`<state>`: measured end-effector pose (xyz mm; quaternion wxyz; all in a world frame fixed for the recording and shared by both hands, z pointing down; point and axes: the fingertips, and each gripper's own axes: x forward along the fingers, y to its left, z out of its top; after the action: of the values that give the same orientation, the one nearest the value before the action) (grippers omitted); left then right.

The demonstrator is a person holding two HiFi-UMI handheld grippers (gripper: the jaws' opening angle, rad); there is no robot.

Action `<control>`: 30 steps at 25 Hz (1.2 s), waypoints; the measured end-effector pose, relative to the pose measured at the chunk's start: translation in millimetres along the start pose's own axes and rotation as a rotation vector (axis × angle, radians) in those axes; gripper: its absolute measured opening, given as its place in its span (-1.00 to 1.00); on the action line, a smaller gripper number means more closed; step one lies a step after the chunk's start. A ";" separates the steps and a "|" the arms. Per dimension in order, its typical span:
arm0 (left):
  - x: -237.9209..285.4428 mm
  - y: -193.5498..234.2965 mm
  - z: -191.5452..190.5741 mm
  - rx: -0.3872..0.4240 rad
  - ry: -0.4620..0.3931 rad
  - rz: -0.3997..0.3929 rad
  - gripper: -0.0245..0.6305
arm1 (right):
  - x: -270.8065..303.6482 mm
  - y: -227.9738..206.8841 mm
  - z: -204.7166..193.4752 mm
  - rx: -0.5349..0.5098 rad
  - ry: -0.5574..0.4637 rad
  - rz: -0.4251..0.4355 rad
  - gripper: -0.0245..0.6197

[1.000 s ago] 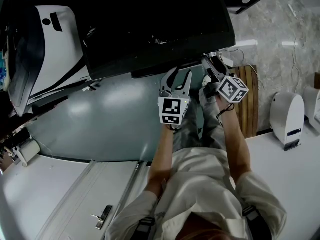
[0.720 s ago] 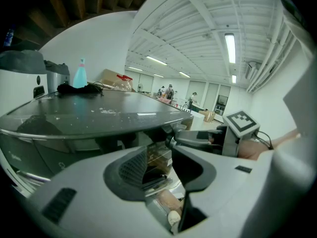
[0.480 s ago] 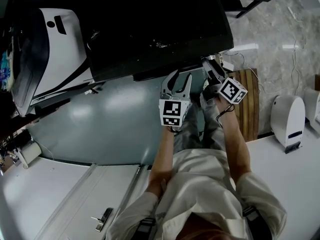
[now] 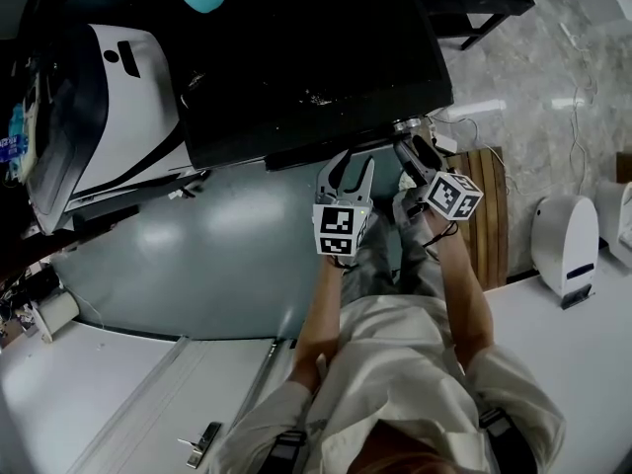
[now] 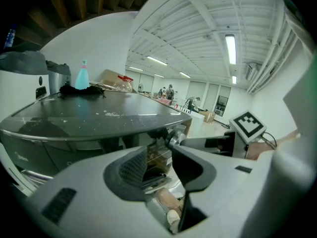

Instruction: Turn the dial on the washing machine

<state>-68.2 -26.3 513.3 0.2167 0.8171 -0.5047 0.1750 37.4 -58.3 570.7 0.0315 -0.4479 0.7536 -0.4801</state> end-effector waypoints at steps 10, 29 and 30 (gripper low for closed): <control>-18.2 3.7 19.4 0.000 -0.039 -0.012 -0.43 | -23.4 52.0 17.4 -0.388 0.057 -0.021 -0.08; -65.4 -10.9 28.6 0.044 -0.062 -0.077 -0.43 | -78.4 102.8 21.2 -0.651 0.049 -0.130 -0.21; -65.0 -12.7 28.0 0.045 -0.060 -0.083 -0.43 | -79.2 103.7 22.3 -0.657 0.047 -0.133 -0.21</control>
<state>-82.8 12.5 454.6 0.1902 0.8468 -0.4728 0.1524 28.4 -3.7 450.5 -0.1637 -0.4711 0.8377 -0.2226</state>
